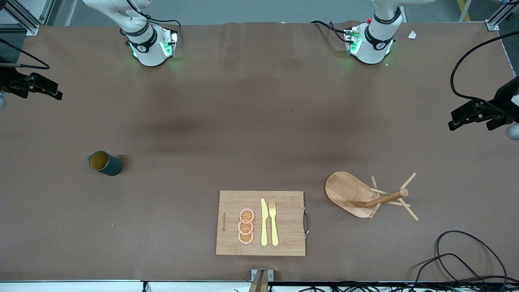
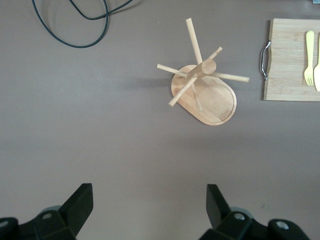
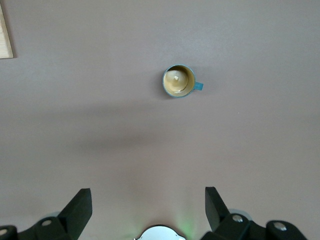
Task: Transfer cup from left to right arm and place
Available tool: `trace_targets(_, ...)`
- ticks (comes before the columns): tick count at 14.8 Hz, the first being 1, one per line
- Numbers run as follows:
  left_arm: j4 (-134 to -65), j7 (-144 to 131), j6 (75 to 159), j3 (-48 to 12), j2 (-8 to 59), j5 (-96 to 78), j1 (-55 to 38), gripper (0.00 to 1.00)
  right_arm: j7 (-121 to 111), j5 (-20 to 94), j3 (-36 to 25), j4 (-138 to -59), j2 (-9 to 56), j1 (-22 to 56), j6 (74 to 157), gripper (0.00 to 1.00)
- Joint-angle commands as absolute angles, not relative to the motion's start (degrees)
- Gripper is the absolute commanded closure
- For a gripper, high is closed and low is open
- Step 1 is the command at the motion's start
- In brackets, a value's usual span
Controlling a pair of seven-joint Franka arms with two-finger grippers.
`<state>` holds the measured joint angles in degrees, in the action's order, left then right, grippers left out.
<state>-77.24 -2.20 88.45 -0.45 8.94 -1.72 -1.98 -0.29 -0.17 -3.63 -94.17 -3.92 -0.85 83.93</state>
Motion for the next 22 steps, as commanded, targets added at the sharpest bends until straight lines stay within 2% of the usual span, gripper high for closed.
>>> trace_targets(1,-78.4,-1.0,88.5,-0.5,7.6,-0.8,-1.8,0.00,0.7,0.3,-4.0,-95.9,-5.5,-0.3,84.8,0.00)
trace_targets(10,-78.4,-1.0,88.5,-0.5,7.6,-0.9,-1.8,0.00,1.0,0.8,-4.0,-91.5,-4.7,-0.6,84.5,0.00)
trace_targets(22,-78.4,-1.0,88.6,-0.4,7.6,-0.9,-1.8,0.00,1.0,0.8,-4.0,-91.3,-4.6,-0.3,84.7,0.00)
